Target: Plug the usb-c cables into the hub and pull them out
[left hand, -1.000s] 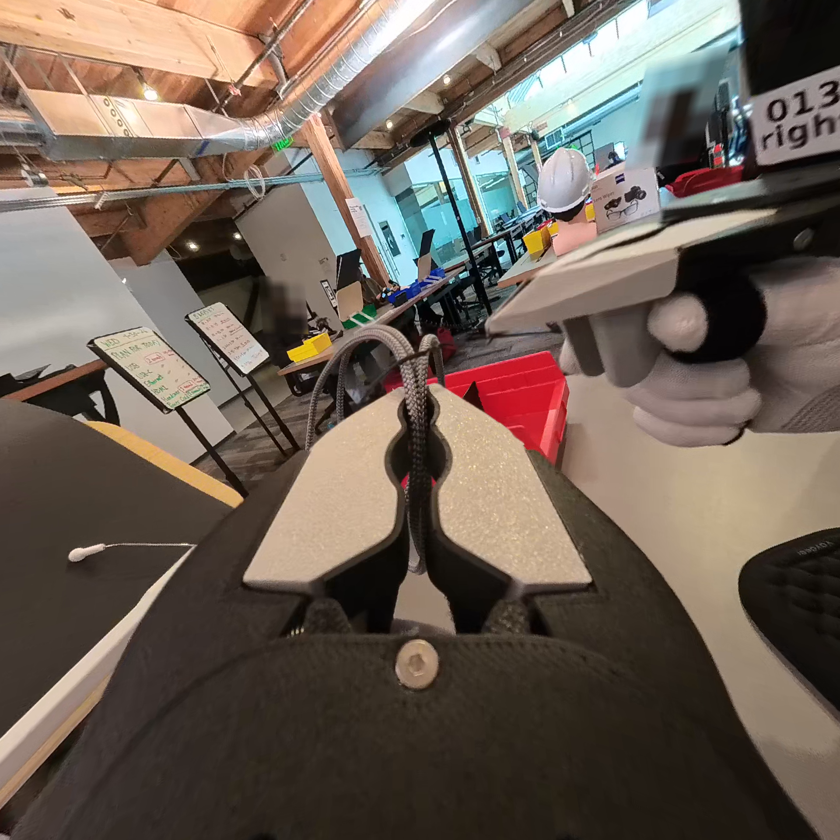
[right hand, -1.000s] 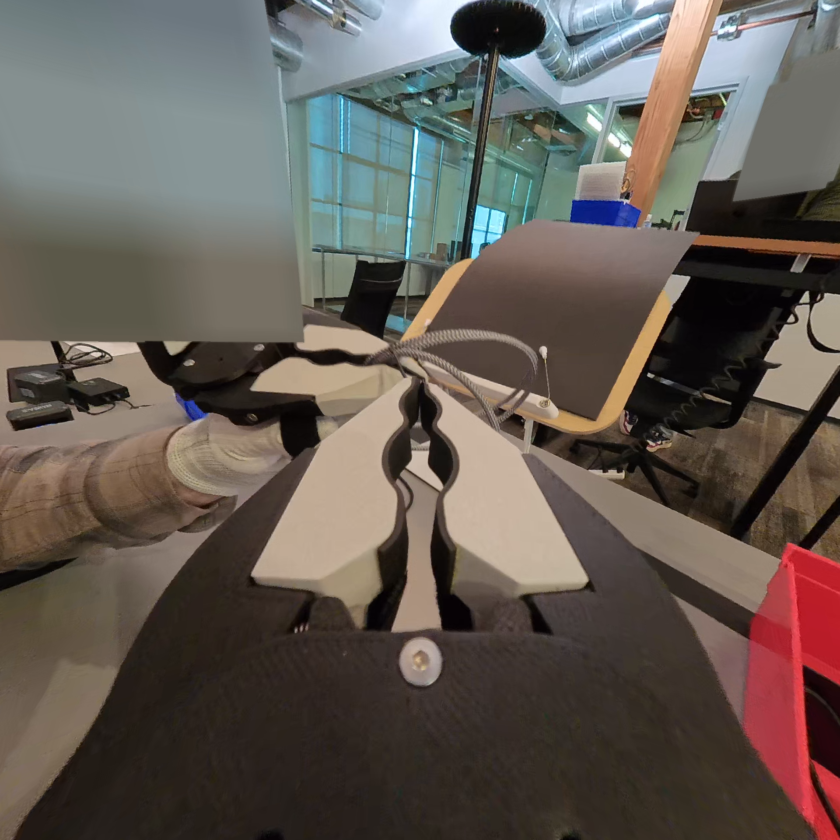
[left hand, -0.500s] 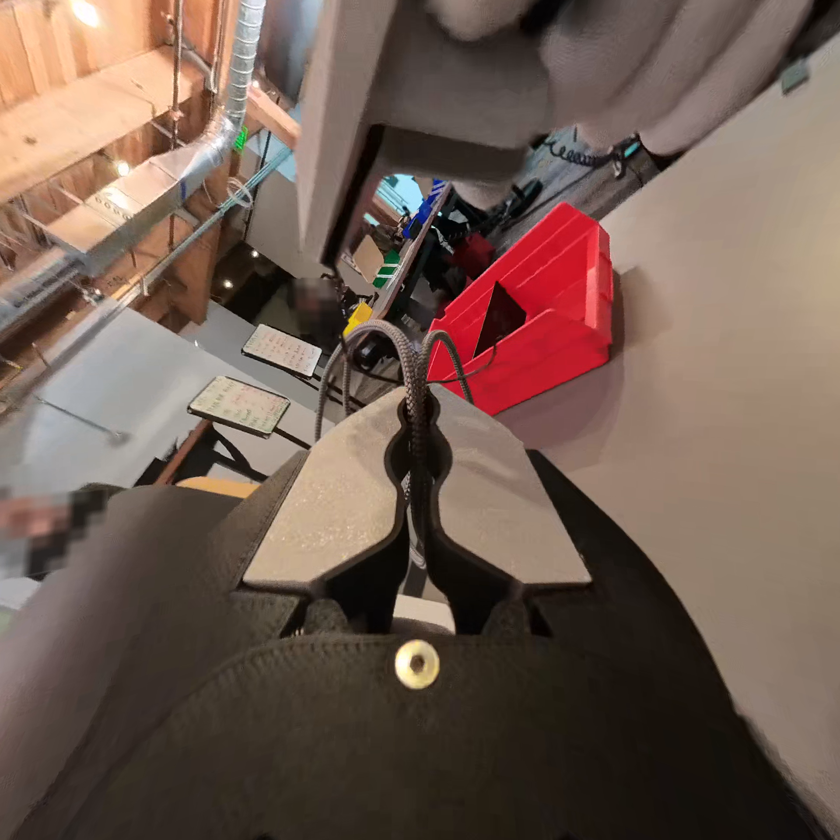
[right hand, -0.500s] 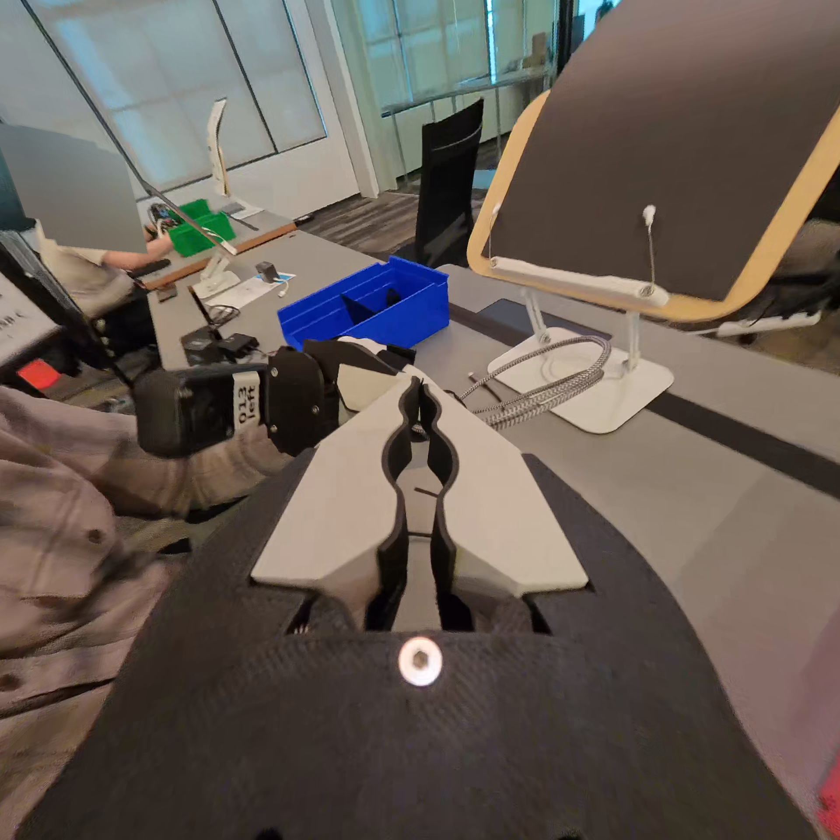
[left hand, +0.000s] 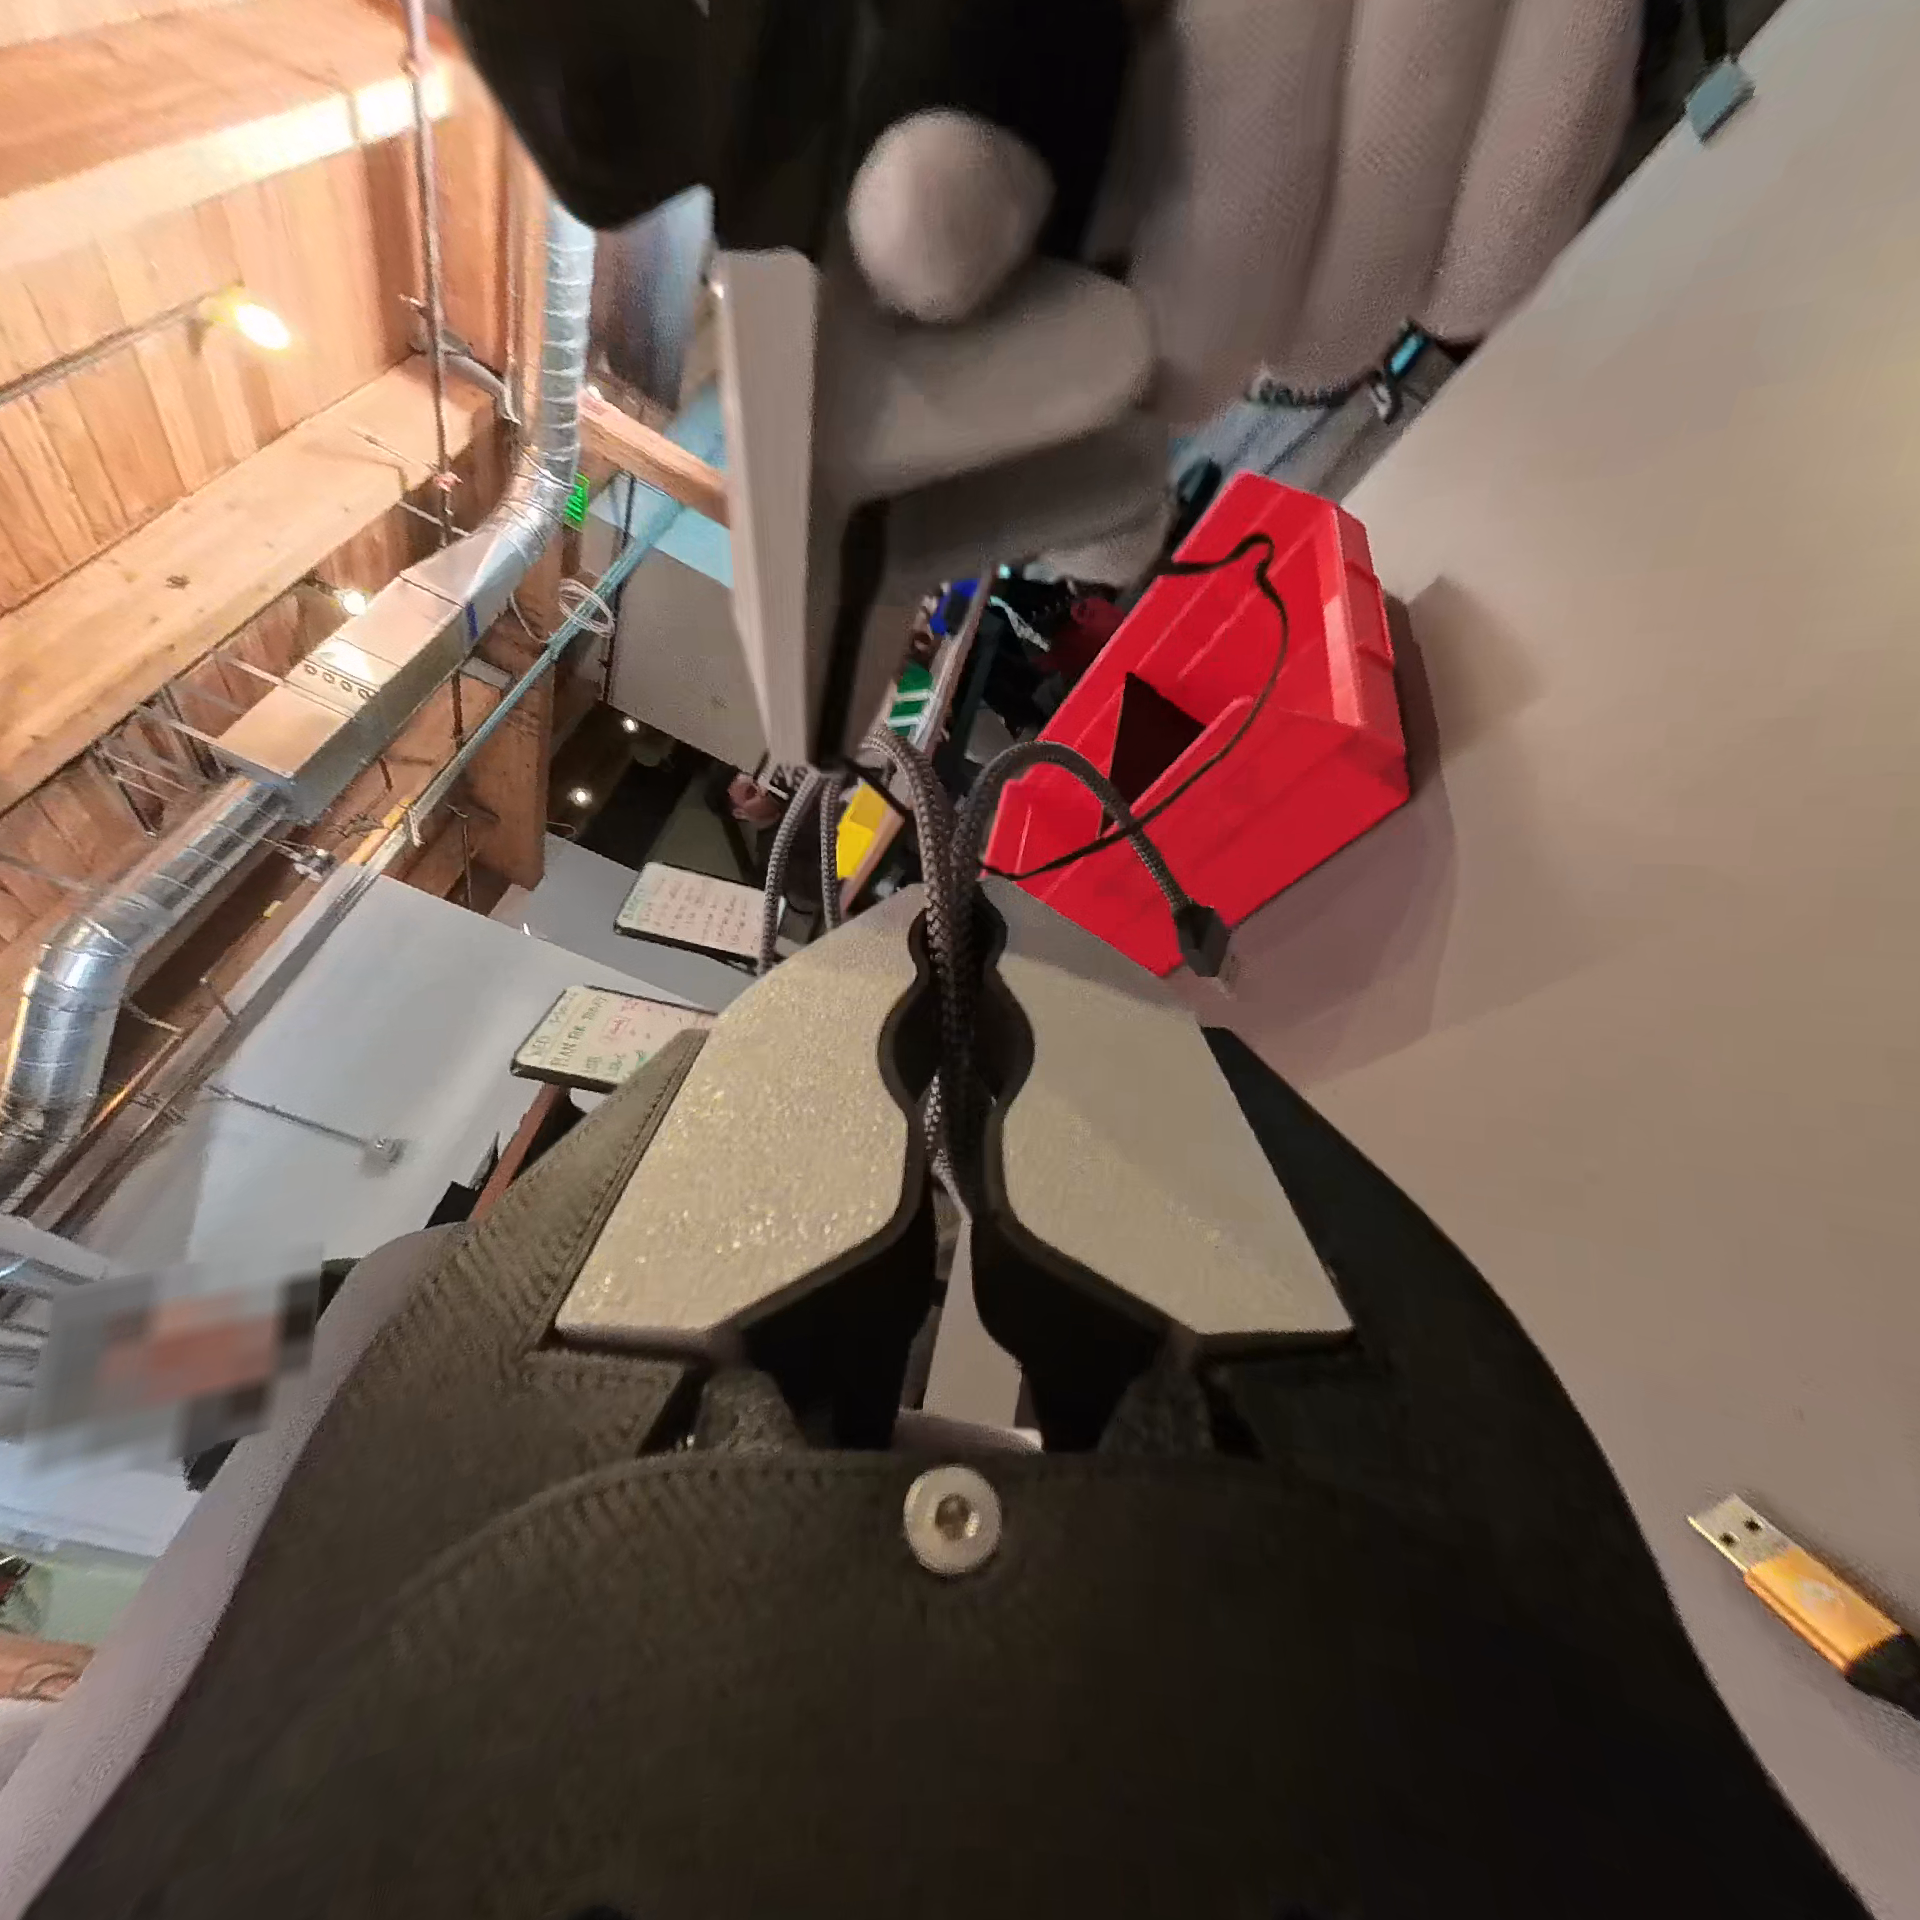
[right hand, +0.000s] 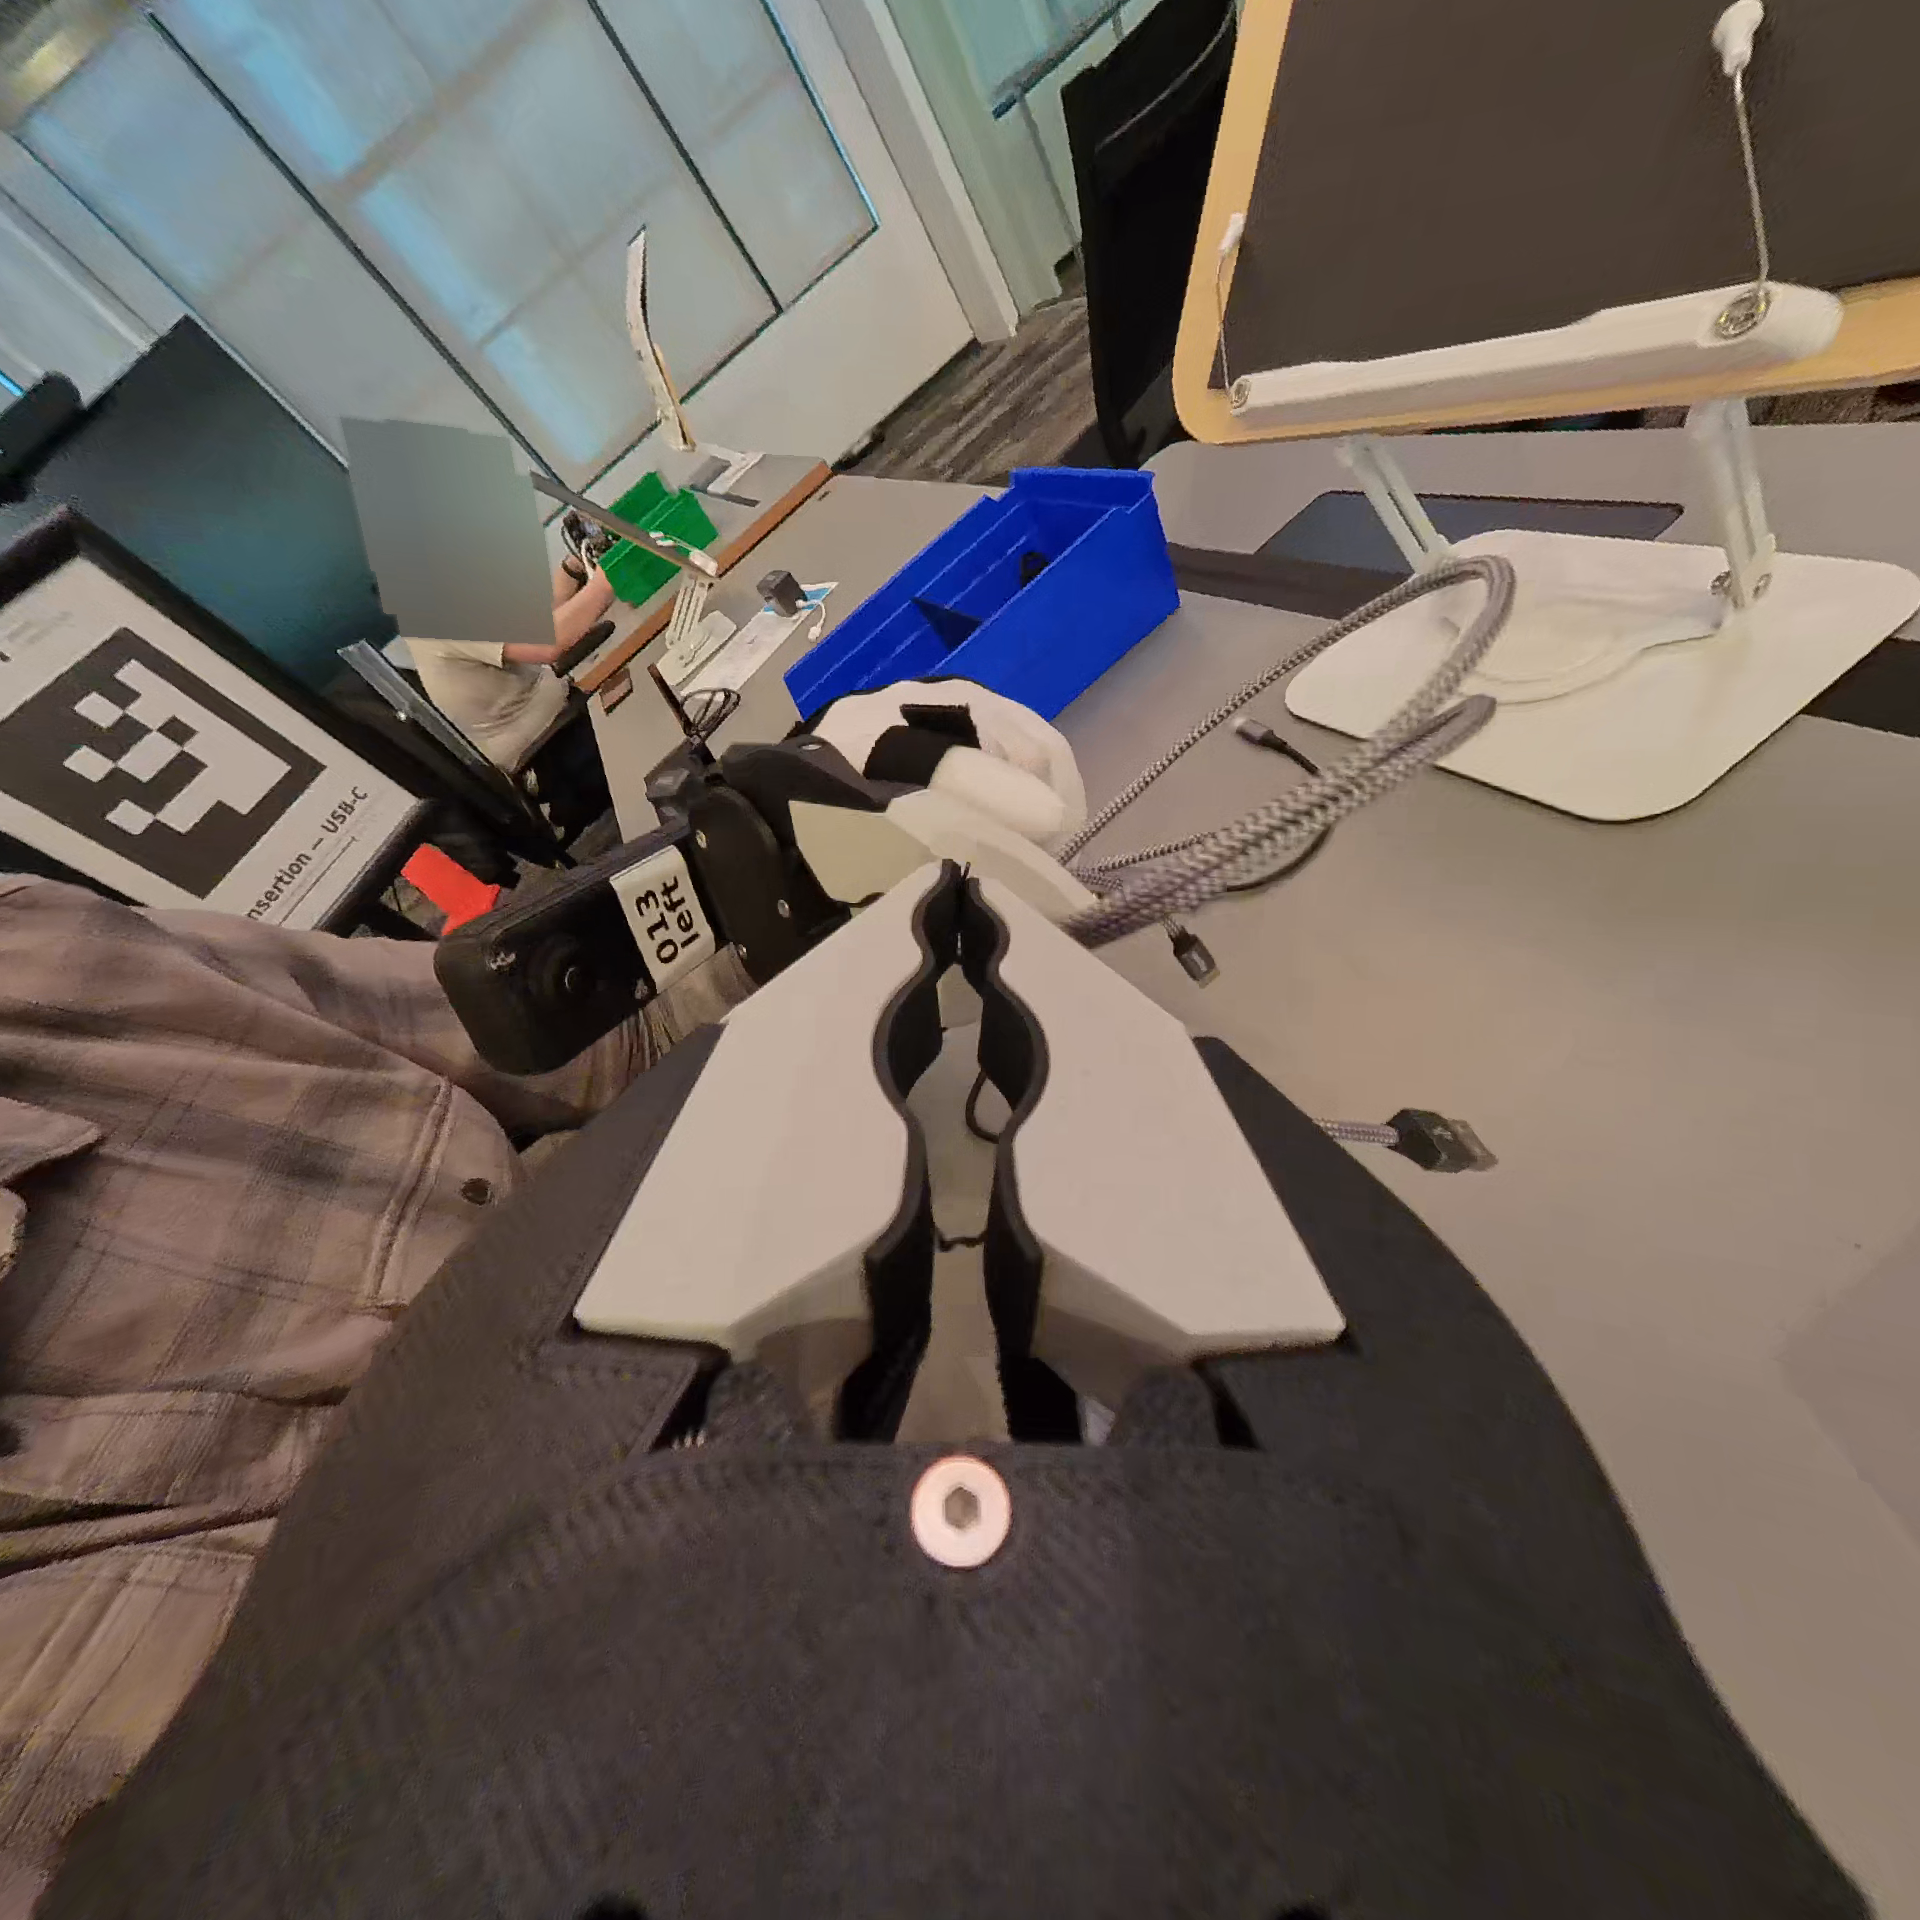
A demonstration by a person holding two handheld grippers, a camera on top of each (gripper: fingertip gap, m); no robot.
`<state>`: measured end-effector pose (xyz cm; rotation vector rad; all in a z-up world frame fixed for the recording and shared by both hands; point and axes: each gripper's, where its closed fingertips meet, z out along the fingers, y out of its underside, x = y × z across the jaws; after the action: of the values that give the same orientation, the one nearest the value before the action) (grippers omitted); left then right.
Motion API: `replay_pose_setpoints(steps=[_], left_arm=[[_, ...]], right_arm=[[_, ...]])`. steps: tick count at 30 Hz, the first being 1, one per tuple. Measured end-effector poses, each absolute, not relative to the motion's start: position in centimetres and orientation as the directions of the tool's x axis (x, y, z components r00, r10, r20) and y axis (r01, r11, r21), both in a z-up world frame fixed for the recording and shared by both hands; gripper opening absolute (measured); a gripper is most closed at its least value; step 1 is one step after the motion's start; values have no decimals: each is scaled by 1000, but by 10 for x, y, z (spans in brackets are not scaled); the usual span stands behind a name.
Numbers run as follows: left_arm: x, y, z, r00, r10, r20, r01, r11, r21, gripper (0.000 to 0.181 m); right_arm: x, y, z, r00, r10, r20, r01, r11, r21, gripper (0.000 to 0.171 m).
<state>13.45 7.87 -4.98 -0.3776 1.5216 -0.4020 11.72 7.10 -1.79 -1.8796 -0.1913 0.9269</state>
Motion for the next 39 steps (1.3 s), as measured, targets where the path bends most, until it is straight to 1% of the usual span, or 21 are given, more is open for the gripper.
replay_pose_setpoints(steps=[4, 9, 14, 16, 19, 25, 33, 39], left_arm=[[133, 70, -50, -15, -519, -855, 74, 852, -518, 2], [131, 65, -45, -55, -602, -797, 127, 787, -603, 2], [134, 63, -54, -72, -616, -784, 128, 774, -620, 2], [134, 60, -54, -79, -616, -784, 142, 772, -620, 2], [132, 55, -48, -95, -672, -734, 178, 714, -677, 2], [127, 50, -37, -128, -759, -638, 240, 601, -763, 2], [123, 48, -26, -218, -861, -460, 272, 399, -876, 3], [123, 53, -21, -222, -890, -398, 261, 339, -904, 2]], right_arm=[[117, 73, -6, 676, 529, -513, -318, -418, -851, 0], [112, 72, 6, 627, 579, -521, -387, -350, -853, 0], [98, 67, 27, 565, 647, -512, -443, -286, -850, 0], [100, 68, 25, 583, 638, -503, -442, -270, -856, 0], [104, 68, 20, 558, 633, -537, -497, -264, -827, 0], [108, 58, 23, 564, 650, -509, -535, -181, -825, 0], [104, 46, 27, 648, 656, -388, -460, -69, -885, 0], [98, 38, 20, 728, 620, -294, -352, -31, -936, 0]])
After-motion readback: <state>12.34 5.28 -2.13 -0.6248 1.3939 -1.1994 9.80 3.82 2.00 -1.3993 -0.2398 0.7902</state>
